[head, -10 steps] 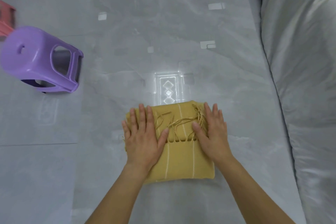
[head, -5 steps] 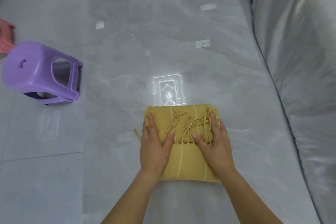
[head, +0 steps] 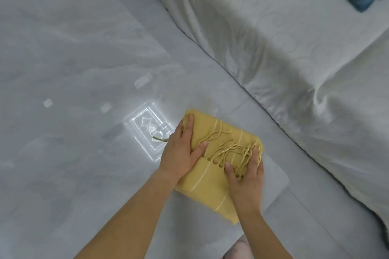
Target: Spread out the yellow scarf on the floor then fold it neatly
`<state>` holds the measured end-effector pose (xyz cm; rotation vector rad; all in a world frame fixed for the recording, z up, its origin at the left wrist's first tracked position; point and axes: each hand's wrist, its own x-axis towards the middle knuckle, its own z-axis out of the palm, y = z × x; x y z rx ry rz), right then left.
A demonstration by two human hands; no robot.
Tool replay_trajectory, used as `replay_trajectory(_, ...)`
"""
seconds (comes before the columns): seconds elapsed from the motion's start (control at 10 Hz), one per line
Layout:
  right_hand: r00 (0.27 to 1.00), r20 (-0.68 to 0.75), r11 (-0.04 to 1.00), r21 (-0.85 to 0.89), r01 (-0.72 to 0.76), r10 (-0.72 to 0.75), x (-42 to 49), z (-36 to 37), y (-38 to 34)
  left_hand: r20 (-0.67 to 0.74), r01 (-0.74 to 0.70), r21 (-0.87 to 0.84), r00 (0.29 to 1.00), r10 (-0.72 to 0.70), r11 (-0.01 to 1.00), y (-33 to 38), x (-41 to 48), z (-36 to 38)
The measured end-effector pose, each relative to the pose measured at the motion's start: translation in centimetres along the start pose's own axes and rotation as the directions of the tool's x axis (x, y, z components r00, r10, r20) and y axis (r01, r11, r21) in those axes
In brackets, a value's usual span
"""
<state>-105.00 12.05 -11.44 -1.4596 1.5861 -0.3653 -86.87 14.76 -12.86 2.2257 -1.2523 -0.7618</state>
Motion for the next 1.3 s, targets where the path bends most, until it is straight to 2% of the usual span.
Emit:
replay_trajectory(0.2,0.993,-0.081,0.988,0.130,-0.080,0.091,-2.0,-1.7,2.4,0.154,-0.177,0.062,0.974,0.166,0.982,2.9,1.9,1.8)
replay_trajectory(0.3,0.986,-0.089,0.978,0.166,-0.128,0.144,-3.6,-2.2,3.5,0.194,-0.231,0.061,0.957,0.216,0.971,4.2,1.0,2.6)
replay_trajectory(0.4,0.988,-0.081,0.983,0.136,-0.122,0.133,-4.3,-3.3,4.2,0.210,-0.225,0.083,0.956,0.203,0.971,4.4,-0.2,3.1)
replay_trajectory(0.5,0.987,-0.117,0.980,-0.149,-0.130,0.113,-4.3,-3.9,4.2,0.165,-0.208,0.244,0.971,0.171,0.947,4.3,-0.8,2.9)
replay_trajectory(0.6,0.981,-0.162,0.913,-0.406,0.033,-0.107,-4.2,-3.2,3.9,0.064,-0.271,0.412,0.961,0.270,0.870,5.0,-1.7,2.5)
replay_trajectory(0.7,0.971,-0.075,0.826,-0.543,0.151,-0.227,-3.8,-1.5,3.5,0.203,-0.479,0.485,0.875,0.439,0.731,4.4,-1.9,2.7)
replay_trajectory(0.8,0.968,-0.086,0.777,-0.616,0.134,-0.235,-2.8,-0.3,4.1,0.268,-0.528,0.487,0.848,0.456,0.696,2.9,-1.1,3.5)
replay_trajectory(1.0,0.967,-0.087,0.707,-0.698,0.112,-0.239,-1.6,1.1,4.9,0.236,-0.524,0.435,0.851,0.469,0.732,1.7,-0.2,4.9)
replay_trajectory(1.1,0.978,-0.074,0.697,-0.712,0.084,-0.193,-2.0,1.0,4.7,0.265,-0.518,0.471,0.855,0.445,0.714,1.6,-0.8,4.8)
replay_trajectory(1.2,0.985,0.027,0.650,-0.748,0.134,-0.171,-1.8,-1.0,2.8,0.326,-0.510,0.509,0.860,0.393,0.693,3.3,-0.2,3.6)
replay_trajectory(1.3,0.960,0.004,0.651,-0.734,0.193,-0.280,-5.1,-4.8,0.8,0.289,-0.476,0.492,0.879,0.379,0.729,4.2,-3.0,0.3)
